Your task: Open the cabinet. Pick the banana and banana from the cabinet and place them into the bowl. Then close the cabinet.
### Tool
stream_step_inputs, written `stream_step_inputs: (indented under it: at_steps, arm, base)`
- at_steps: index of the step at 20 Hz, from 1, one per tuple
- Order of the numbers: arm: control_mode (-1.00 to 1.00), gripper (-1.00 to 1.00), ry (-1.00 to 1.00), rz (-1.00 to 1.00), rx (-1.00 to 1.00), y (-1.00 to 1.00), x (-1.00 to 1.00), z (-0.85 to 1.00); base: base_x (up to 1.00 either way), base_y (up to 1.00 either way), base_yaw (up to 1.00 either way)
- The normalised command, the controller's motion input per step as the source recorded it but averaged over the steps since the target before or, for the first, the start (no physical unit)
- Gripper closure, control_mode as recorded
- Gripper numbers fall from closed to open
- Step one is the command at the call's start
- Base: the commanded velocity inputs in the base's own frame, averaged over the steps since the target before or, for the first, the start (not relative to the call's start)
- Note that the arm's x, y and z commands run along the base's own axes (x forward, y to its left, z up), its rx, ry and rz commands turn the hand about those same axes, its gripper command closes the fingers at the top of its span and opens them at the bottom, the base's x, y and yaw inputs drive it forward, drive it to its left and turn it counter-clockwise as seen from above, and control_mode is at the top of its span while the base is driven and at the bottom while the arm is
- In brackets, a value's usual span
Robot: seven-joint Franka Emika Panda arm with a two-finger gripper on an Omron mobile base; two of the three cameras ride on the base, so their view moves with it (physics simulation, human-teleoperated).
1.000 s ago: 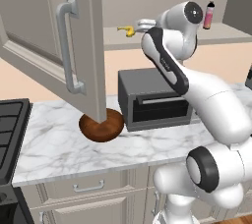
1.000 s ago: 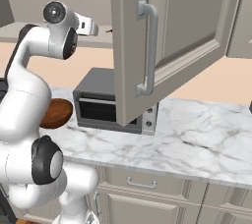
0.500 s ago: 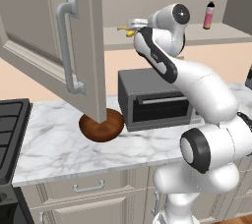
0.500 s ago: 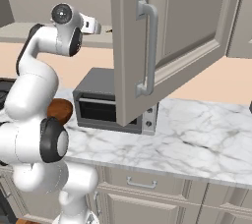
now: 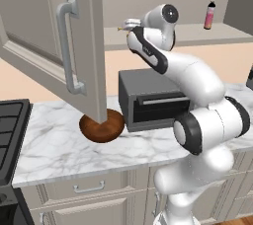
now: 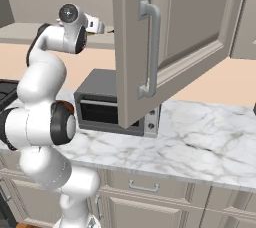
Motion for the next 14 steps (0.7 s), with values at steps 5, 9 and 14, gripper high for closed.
stream_step_inputs:
  at_steps: [5,9,14]
  arm:
    - [-1.0,-1.0,0.01,0.0,0.0,0.01,0.42,-0.17]
    - [-1.0,-1.0,0.02,0.0,0.0,0.0,0.32,-0.17]
    - [-1.0,-1.0,0.02,0.0,0.0,0.06,0.46,-0.18]
  base:
    - [0.0,0.0,0.0]
    - [0.0,0.0,0.0]
    - [0.0,0.0,0.0]
